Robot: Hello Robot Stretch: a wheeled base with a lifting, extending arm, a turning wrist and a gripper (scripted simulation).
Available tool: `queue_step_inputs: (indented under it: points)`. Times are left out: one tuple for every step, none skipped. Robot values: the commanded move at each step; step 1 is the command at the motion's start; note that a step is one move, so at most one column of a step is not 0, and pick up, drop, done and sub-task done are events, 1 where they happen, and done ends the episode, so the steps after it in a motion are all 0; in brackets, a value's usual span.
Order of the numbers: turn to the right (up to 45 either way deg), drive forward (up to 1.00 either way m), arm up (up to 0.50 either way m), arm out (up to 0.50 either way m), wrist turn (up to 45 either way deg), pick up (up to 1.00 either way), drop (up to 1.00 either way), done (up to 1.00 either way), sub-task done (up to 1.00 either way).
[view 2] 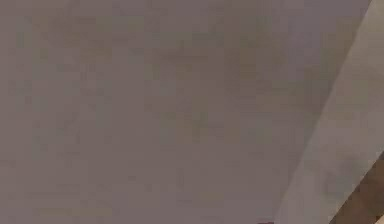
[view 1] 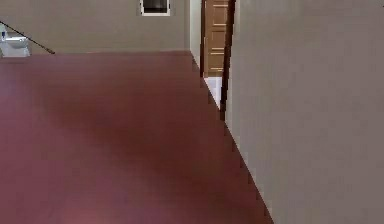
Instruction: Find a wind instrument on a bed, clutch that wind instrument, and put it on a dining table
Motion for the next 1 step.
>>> queue_step_inputs:
  points:
    - [0.0,1.00,0.00,0.00,0.0,0.00,0.00,0.00,0.00]
